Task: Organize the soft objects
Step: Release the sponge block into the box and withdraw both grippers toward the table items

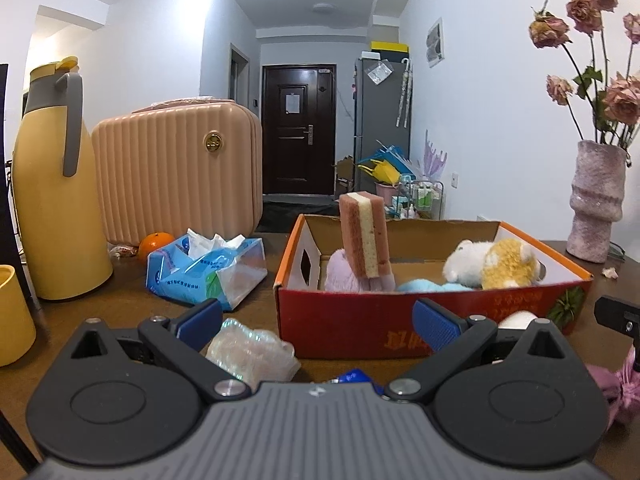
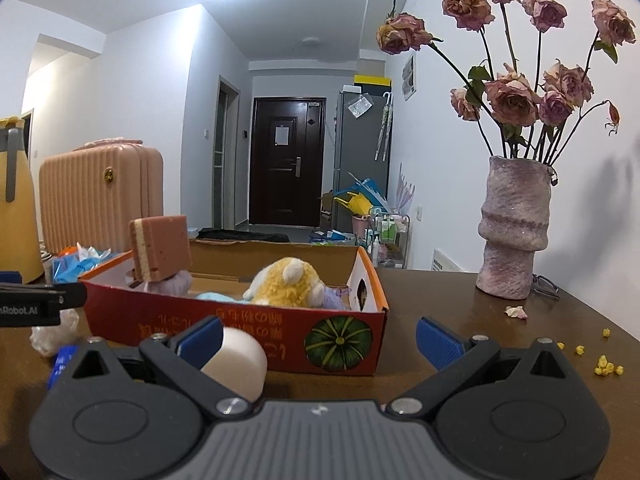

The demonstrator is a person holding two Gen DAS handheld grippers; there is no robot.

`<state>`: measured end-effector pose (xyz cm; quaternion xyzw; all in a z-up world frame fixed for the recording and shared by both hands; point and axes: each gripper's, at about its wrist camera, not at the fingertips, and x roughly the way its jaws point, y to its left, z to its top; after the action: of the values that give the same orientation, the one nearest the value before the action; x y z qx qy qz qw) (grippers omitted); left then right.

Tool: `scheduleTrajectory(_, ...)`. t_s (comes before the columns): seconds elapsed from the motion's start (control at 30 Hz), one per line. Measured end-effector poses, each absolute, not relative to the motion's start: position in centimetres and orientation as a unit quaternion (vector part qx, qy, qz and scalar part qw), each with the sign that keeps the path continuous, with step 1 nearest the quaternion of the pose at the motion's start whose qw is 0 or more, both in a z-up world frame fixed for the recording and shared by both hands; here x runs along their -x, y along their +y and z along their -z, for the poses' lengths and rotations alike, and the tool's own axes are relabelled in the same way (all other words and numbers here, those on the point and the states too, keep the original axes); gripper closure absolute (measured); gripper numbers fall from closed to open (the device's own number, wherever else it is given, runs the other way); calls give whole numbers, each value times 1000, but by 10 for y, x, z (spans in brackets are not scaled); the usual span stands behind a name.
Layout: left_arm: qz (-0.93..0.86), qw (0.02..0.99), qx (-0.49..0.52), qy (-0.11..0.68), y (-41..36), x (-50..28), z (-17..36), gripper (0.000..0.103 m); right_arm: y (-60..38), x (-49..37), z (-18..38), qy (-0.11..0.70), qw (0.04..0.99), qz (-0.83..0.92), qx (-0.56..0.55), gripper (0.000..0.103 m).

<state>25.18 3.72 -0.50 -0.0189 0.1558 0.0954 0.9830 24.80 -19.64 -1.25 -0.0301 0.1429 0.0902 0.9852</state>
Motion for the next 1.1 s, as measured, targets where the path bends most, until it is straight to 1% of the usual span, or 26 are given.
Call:
scheduleTrajectory(0.37,-79,982,10,169,39,-226,8,0,-206,-225,16,159,982,-93,32,0)
scheduleTrajectory(0.73,-66,981,4,184,39,-205,12,0,-200,-210,24,192,975,-100,55,0)
scheduleTrajectory(0.9,-65,979,6,192,41,-201,14,0,-200,-217,30,218,970,-89,58,0)
scheduleTrajectory(1.1,-63,979,6,194,41,-202,15,0,-201,-236,43,275,956,-91,51,0)
